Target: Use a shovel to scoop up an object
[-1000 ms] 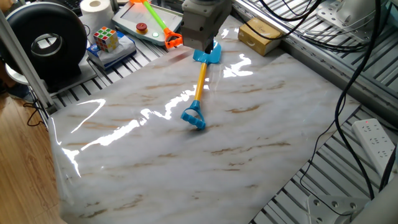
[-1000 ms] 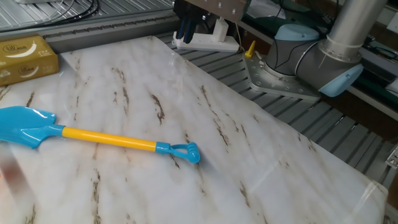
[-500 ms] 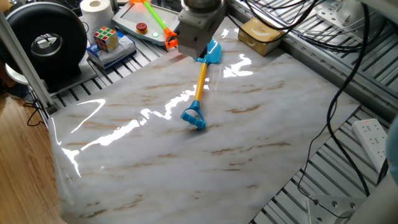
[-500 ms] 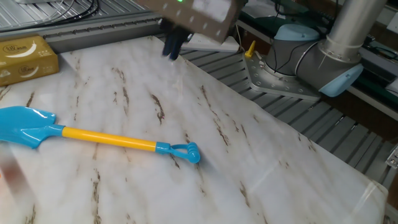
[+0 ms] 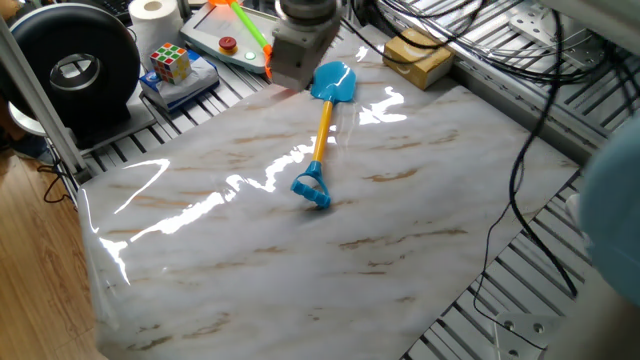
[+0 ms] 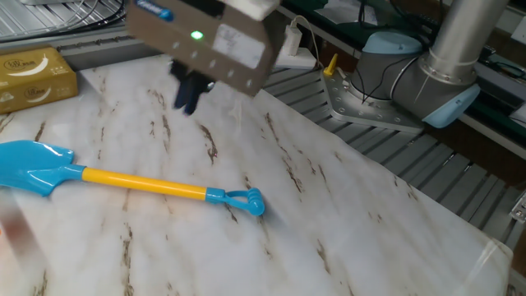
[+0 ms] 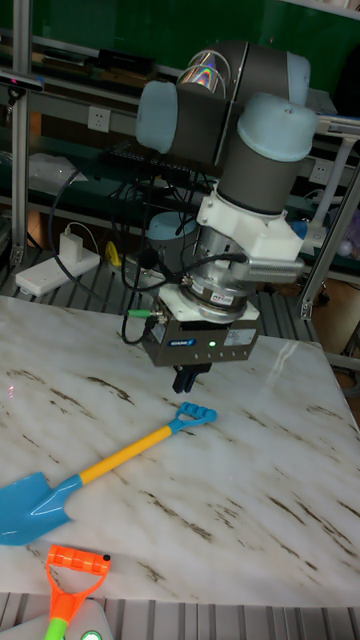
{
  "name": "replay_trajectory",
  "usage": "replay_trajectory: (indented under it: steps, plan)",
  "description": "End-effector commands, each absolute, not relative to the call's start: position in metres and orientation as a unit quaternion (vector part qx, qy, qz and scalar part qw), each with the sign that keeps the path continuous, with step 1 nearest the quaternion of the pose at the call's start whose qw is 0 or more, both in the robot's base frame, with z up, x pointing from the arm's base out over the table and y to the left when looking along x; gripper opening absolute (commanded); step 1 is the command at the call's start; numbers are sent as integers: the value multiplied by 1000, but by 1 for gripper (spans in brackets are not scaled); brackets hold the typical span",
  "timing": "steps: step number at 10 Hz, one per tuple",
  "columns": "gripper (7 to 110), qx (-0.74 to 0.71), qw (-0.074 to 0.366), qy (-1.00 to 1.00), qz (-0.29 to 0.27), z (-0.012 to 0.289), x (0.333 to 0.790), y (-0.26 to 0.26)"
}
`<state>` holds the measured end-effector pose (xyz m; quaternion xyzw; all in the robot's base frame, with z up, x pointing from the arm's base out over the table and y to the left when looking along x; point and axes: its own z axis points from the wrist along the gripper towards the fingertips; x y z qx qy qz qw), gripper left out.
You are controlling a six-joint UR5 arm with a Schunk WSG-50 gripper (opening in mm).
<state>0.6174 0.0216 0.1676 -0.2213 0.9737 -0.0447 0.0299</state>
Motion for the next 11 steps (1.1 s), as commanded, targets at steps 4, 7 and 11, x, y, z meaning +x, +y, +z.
replay_trajectory:
  steps: [4,7,11]
  plan:
    - [7,-189,-89,977,-37,171,575,16]
    - [7,-199,-72,977,-27,169,583,21]
    - [7,-183,-49,982,-4,167,592,36]
